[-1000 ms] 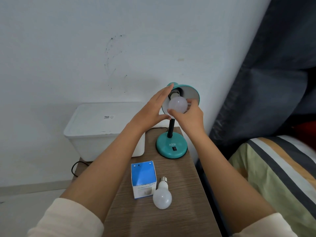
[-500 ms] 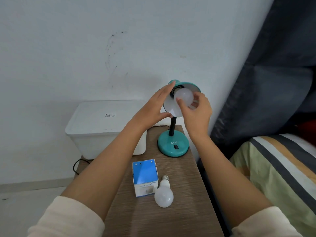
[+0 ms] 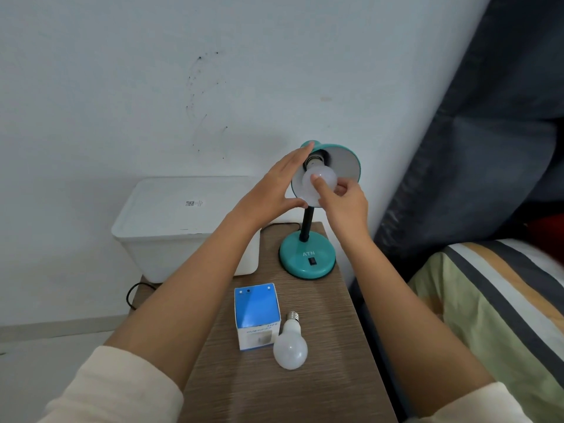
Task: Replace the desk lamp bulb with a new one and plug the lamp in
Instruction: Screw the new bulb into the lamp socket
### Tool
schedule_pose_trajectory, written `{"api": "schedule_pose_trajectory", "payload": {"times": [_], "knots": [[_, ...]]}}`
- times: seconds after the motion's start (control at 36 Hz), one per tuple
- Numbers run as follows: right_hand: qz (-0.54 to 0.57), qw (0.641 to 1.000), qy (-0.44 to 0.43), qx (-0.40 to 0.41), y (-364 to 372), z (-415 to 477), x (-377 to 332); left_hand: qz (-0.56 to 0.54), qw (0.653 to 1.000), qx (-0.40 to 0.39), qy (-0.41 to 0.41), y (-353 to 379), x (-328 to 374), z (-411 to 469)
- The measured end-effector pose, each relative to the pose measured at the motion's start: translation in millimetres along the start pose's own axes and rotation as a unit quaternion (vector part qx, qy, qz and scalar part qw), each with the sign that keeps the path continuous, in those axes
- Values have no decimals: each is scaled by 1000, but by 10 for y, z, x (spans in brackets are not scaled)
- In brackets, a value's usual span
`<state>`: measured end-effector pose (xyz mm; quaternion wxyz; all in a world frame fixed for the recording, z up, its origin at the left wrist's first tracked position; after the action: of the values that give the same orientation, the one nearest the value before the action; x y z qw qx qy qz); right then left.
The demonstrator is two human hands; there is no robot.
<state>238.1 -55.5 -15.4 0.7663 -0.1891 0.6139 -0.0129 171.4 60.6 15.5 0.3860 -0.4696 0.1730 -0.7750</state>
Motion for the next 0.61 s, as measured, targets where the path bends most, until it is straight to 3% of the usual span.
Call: {"api": "schedule_pose_trajectory", "payload": {"times": [0.17,0.28,0.47,0.61], "knots": [[-57,993,-96,28,-38,-64,-208,-1,1000,6,10,-6,32,9],[-34,997,-69,27,-40,-50,-157,-4,1000,7,5,-16,26,-10],[-60,991,-115,36,-57,-76,-216,-6,1000,9,10,-15,40,-1],[-35,996,-76,26,-59,-29,-141,-6,1000,5,3,-12,25,0]]}}
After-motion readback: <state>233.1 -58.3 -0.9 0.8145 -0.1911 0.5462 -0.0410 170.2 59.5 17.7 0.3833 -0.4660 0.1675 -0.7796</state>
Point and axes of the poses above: each hand's wrist, its own z-axis towards the middle knuckle, its own y-axis out of the palm, x = y × z, the point moved 10 cm from there along z, towards the middle knuckle, and after that the axes turned 3 degrees about -z, right-handed, at the moved point
